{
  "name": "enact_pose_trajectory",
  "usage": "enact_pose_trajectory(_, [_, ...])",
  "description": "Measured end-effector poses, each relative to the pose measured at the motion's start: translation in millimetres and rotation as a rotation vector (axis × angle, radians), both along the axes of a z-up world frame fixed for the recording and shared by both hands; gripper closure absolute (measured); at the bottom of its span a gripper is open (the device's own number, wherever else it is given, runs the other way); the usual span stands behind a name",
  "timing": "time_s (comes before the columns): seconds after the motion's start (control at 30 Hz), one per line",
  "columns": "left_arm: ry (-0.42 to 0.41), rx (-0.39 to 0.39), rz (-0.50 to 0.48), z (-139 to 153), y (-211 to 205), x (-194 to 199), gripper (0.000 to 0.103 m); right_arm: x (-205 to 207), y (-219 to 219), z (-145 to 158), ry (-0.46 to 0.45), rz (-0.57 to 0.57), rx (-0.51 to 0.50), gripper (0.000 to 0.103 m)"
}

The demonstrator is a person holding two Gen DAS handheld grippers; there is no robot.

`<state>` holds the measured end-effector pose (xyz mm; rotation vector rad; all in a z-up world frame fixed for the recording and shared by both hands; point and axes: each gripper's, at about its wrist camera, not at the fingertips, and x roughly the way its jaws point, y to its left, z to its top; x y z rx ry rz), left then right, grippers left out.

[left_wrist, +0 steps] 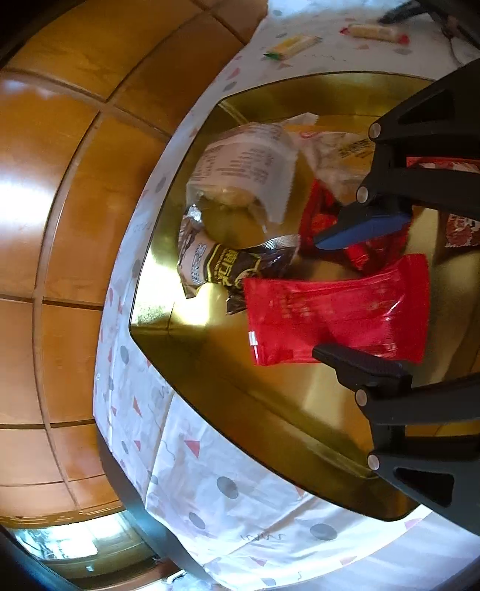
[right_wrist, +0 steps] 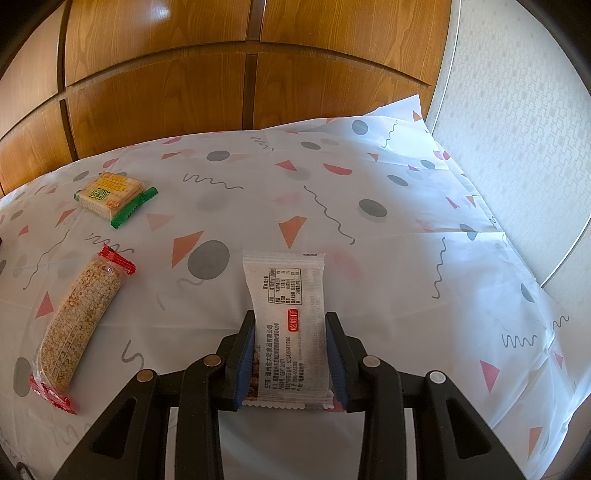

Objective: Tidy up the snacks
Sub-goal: 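Lower the red packet into the tin and open the left tool while the right tool holds the white packet, then hold the white printed packet with the right tool and turn toward the tin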

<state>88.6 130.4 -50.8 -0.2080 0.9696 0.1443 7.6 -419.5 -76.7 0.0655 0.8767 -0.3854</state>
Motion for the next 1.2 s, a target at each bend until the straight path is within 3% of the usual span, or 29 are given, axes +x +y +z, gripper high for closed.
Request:
enact_pose_trajectory(0.27, [-0.056, 0.080, -0.015, 13.0, -23.6, -17.8, 0.049, 0.4, -0.1, -0.2, 0.000, 0.000, 0.000, 0.067])
enact_pose_trajectory(0.6, [-0.107, 0.094, -0.045, 29.6, -40.8, -36.8, 0.049, 0.0, 0.4, -0.2, 0.000, 0.000, 0.000, 0.067])
enact_pose_trajectory(1.2, [-0.113, 0.105, -0.056, 31.8, -40.2, -53.1, 0.049, -0.7, 2.0, 1.3, 0.006, -0.002, -0.012, 0.068])
